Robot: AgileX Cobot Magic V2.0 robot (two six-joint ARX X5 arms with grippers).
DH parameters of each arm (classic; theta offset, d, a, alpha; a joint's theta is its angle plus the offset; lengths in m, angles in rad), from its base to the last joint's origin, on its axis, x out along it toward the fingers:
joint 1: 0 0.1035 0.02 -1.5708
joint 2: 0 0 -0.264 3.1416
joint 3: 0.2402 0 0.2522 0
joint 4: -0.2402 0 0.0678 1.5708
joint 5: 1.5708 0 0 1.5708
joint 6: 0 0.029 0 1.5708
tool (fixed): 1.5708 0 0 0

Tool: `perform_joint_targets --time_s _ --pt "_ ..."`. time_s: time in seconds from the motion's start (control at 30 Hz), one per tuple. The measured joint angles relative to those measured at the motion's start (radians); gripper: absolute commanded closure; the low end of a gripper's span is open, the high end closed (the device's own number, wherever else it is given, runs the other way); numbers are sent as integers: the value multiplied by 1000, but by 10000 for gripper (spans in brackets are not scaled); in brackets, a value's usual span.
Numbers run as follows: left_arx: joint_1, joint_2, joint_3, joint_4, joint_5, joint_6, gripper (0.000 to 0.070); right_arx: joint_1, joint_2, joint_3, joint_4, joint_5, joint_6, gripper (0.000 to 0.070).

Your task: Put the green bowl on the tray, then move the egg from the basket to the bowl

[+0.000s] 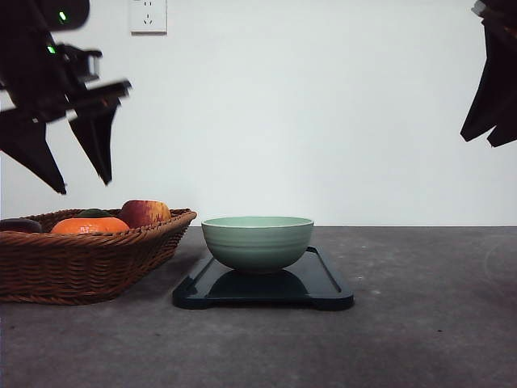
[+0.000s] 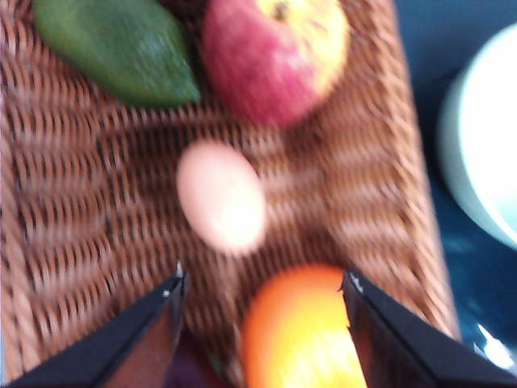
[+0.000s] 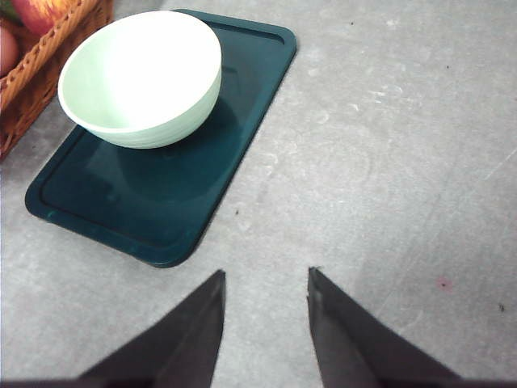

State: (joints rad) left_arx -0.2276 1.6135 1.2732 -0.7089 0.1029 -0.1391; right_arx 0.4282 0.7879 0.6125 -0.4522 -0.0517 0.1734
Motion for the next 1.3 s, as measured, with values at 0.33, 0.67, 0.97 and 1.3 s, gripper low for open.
perform_joint_targets --time_s 0.33,0.67,0.97,1.3 --pt "0 93 4 88 -4 -56 302 0 0 0 0 1 15 501" --pt "1 158 5 118 -49 -61 302 0 0 0 0 1 18 501" --pt "2 174 5 137 -53 -61 303 0 0 0 0 1 20 501" --pt "7 217 5 141 -54 -61 304 0 0 0 0 23 31 501"
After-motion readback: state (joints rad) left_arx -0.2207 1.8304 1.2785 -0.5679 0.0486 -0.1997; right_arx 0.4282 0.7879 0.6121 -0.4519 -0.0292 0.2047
